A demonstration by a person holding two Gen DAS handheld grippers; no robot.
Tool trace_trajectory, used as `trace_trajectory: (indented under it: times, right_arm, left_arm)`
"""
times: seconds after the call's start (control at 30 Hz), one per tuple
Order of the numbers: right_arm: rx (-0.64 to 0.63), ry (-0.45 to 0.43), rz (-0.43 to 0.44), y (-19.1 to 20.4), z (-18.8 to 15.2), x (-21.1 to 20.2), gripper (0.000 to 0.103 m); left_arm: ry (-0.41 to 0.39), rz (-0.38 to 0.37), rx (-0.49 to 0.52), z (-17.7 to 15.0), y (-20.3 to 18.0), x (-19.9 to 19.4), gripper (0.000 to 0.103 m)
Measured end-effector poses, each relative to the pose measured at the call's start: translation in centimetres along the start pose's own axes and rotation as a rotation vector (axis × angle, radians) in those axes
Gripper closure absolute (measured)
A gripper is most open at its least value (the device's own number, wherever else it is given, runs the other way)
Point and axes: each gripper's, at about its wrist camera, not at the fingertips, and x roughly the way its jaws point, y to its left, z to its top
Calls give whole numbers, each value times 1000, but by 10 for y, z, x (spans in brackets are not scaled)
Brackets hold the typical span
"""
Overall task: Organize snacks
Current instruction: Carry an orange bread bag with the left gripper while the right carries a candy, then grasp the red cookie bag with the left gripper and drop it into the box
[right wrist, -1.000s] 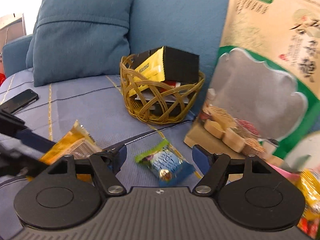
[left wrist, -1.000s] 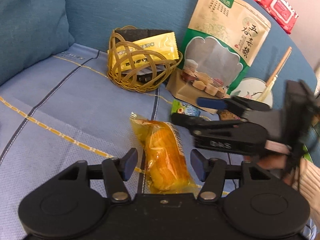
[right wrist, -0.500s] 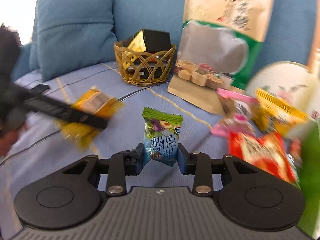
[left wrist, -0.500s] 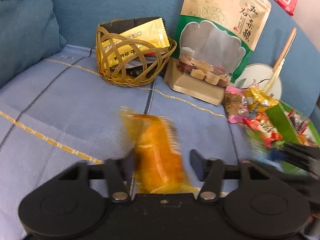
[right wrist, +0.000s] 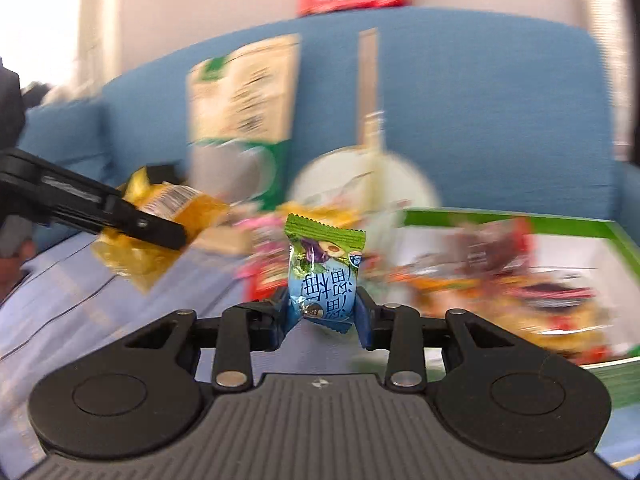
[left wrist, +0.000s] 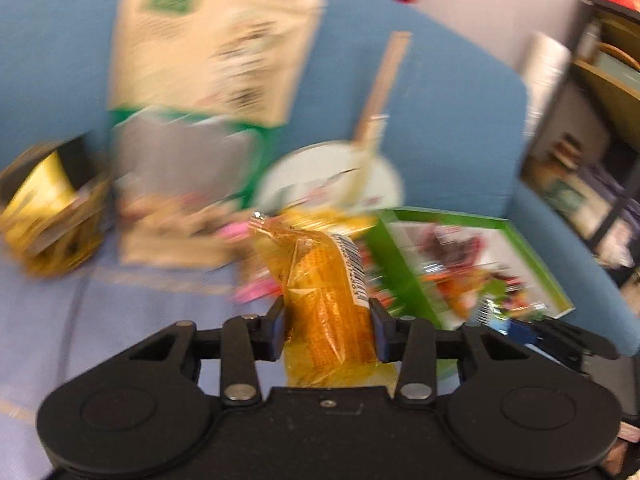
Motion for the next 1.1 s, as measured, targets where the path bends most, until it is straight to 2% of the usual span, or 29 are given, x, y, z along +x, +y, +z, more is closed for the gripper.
trace_trajectory:
  times: [0.13,0.27,0.4,0.5,0.57,0.6,0.63,0.67,0.73,0.77,0.87,0.93,1.03,1.1]
  right_arm:
    - [12,-80,-165,-35,7,-18,43]
    - [5,-96,-345,-69,7,-23,42]
    - [28,-81,-448,-93,4,-19,42]
    - [43,-88,-488,-101,1,-23,42]
    - [45,-78,-510,-104,-3,-21,36]
    - [44,-55,-528,-108,-4,-17,37]
    - [42,-11,-551,-110,-7,-9,32]
    - [37,34,-561,-111,-11,-2,16]
    - [14,11,-590,-107,-13,1,0]
    - [-3,-4,-588,-104,-12,-1,0]
    - [-33,-96,-543,-90,-7,-12,0]
    - [-43,-127,-497,-81,-4,-16,0]
    - [-31,-147,-395,-66,-5,-18,0]
    - [-25,-154,-315,-55,-6,-18,0]
  left_arm:
    - [-6,-73,48,15,-48,26,39]
    - [18,-161,50,24,-87,57,39]
    - [21,-198,75,30,-118,85,39]
    - [31,-221,74,32,-132,101,39]
    - [37,-222,74,30,-136,111,38]
    - [42,-226,68,28,-136,118,30]
    - [40,-221,60,28,-137,122,20]
    - [40,-215,57,26,-136,125,0]
    - [19,-140,49,21,-134,126,0]
    - [0,-110,49,19,-132,123,0]
    - [3,-119,52,17,-121,115,0]
    - [-11,-112,33,18,-112,105,0]
    - [-52,-88,25,19,-98,85,0]
    - [-70,-47,32,18,-87,71,0]
